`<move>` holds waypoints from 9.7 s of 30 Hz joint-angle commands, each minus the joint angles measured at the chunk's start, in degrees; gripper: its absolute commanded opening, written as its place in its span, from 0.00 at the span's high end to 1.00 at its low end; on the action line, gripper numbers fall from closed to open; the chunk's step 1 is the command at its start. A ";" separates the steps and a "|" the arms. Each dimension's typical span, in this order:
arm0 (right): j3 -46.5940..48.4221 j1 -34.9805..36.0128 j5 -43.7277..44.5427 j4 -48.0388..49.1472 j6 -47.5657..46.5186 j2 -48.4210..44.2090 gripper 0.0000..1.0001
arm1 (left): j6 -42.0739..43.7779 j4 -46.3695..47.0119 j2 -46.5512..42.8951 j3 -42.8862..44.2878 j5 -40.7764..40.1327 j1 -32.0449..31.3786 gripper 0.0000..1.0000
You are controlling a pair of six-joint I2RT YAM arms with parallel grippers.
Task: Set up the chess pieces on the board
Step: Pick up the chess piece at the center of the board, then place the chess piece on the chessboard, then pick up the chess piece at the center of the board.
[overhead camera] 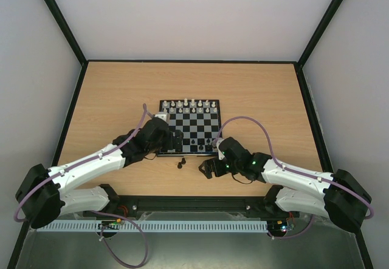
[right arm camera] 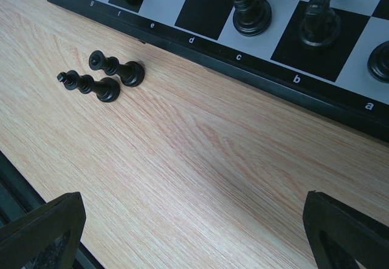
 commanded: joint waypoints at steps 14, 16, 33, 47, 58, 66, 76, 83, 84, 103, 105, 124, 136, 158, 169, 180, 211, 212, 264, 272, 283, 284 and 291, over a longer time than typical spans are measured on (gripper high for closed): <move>4.94 1.66 -2.13 -2.50 -0.45 5.42 0.01 | -1.48 0.00 -13.65 -6.15 -0.24 0.36 0.01; 6.92 2.90 -1.18 -3.59 -0.42 7.03 0.02 | -1.94 -0.34 -15.69 -7.22 -0.34 0.43 0.01; 26.57 6.54 8.92 -15.15 -0.68 22.32 0.64 | -3.18 -3.18 -28.07 -11.76 -0.08 0.45 0.01; 35.74 8.60 11.64 -19.26 -1.12 33.67 0.64 | -2.72 -5.29 -32.32 -12.49 -0.61 0.53 0.01; 38.34 9.65 12.29 -20.60 -1.36 38.09 0.66 | -2.99 -5.34 -33.61 -13.04 -0.30 0.53 0.01; 38.60 10.12 12.11 -20.54 -1.56 39.43 0.66 | -2.90 -5.28 -33.59 -13.11 -0.34 0.46 0.01; 38.49 10.19 13.26 -20.83 -1.39 38.49 0.61 | -2.92 -5.33 -33.59 -13.19 -0.52 0.54 0.01; 38.22 10.20 14.28 -21.44 -1.13 37.32 0.60 | -2.90 -5.25 -33.42 -13.19 -0.61 0.48 0.01; 38.20 10.22 14.41 -21.54 -1.08 37.12 0.60 | -2.90 -5.24 -33.41 -13.19 -0.61 0.45 0.01; 38.34 10.22 12.80 -20.71 -1.72 35.56 0.58 | -2.90 -5.33 -33.17 -13.19 -0.69 0.51 0.01; 38.60 10.22 12.44 -20.49 -1.89 36.30 0.58 | -2.91 -5.31 -33.20 -13.19 -0.70 0.53 0.01; 40.49 10.20 11.76 -20.35 -2.70 39.84 0.65 | -2.77 -5.33 -33.25 -13.28 -0.78 0.48 0.01; 41.11 10.22 11.94 -20.03 -2.95 41.73 0.69 | -2.72 -5.25 -33.26 -13.32 -0.84 0.49 0.01; 41.39 10.25 12.32 -19.47 -3.32 42.85 0.81 | -2.81 -5.41 -33.06 -13.24 -0.87 0.49 0.01; 39.03 10.22 12.78 -19.88 -2.47 40.15 0.89 | -2.81 -5.32 -33.19 -13.44 -0.78 0.52 0.01; 34.47 10.22 13.86 -20.77 -0.99 35.13 0.89 | -2.77 -4.59 -31.51 -13.27 -0.63 0.53 0.01; 34.15 8.43 17.65 -22.99 -3.34 31.25 0.88 | -2.99 -2.17 -28.34 -13.35 -0.34 0.52 0.01; 34.44 7.95 17.66 -22.98 -3.66 31.23 0.88 | -3.03 -2.17 -28.36 -13.41 -0.34 0.49 0.01; 41.22 0.55 13.60 -22.40 -7.88 39.48 0.75 | -2.81 -1.62 -28.64 -14.62 -0.61 0.51 0.01; 39.82 0.56 10.81 -21.89 -7.49 33.45 0.52 | -3.68 -3.49 -26.54 -12.48 -0.31 0.60 0.01; 29.47 0.64 11.98 -19.47 -5.46 19.45 0.01 | -5.92 -4.12 -18.76 -11.08 4.47 0.48 0.01; 28.37 0.56 12.36 -19.14 -5.20 18.30 0.01 | -5.64 -4.37 -17.34 -10.71 5.46 0.46 0.01; 22.38 0.58 16.02 -16.98 -2.66 9.08 0.02 | -4.23 -7.91 -10.80 -8.28 8.94 -0.36 0.01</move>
